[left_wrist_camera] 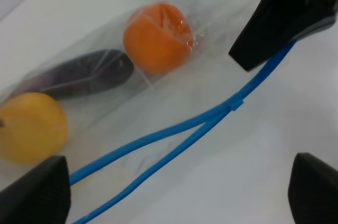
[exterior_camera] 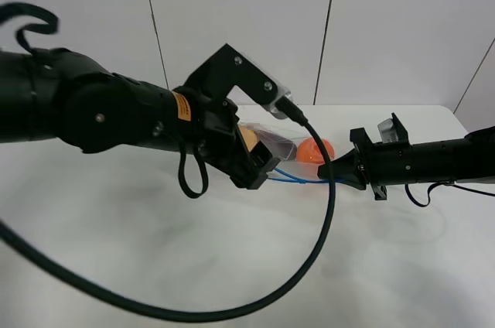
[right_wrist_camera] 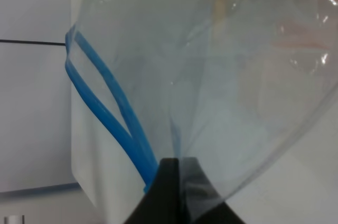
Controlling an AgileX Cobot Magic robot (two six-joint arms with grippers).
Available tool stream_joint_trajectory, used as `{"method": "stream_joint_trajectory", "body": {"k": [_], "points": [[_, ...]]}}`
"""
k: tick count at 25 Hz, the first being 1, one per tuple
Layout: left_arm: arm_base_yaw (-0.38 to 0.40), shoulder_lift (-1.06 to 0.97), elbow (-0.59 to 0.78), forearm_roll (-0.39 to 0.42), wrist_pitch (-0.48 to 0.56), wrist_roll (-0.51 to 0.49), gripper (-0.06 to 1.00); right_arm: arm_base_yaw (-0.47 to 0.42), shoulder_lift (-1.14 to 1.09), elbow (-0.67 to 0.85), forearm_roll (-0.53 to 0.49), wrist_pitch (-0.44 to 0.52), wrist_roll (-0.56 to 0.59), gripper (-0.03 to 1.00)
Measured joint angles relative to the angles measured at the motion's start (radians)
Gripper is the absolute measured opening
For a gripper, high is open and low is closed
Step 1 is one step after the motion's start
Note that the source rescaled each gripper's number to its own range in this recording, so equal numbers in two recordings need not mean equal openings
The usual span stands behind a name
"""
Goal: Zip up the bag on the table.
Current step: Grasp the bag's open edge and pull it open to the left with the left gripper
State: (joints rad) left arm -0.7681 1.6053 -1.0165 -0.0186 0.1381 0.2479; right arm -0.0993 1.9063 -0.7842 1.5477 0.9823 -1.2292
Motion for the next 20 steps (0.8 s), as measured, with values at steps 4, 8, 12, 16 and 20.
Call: {"method": "stream_joint_trajectory", "body": {"k": [4,8,12,16,20], "points": [[0.0,0.058,-0.001,0.0,-0.04,0.011,1.0,0.0,0.0,0.0,-0.001,0.006,0.0,0.0],[-0.015,0.108,-0.011,0.001,-0.052,0.034,1.0,0.0,0.0,0.0,-0.001,0.006,0.0,0.0],[-0.065,0.173,-0.067,0.001,-0.051,0.055,1.0,0.0,0.0,0.0,-0.003,0.006,0.008,0.0],[-0.095,0.229,-0.146,0.001,-0.04,0.058,1.0,0.0,0.0,0.0,-0.02,0.006,0.016,0.0],[-0.098,0.268,-0.201,0.001,-0.021,0.058,1.0,0.0,0.0,0.0,-0.036,0.006,0.019,0.0]]}}
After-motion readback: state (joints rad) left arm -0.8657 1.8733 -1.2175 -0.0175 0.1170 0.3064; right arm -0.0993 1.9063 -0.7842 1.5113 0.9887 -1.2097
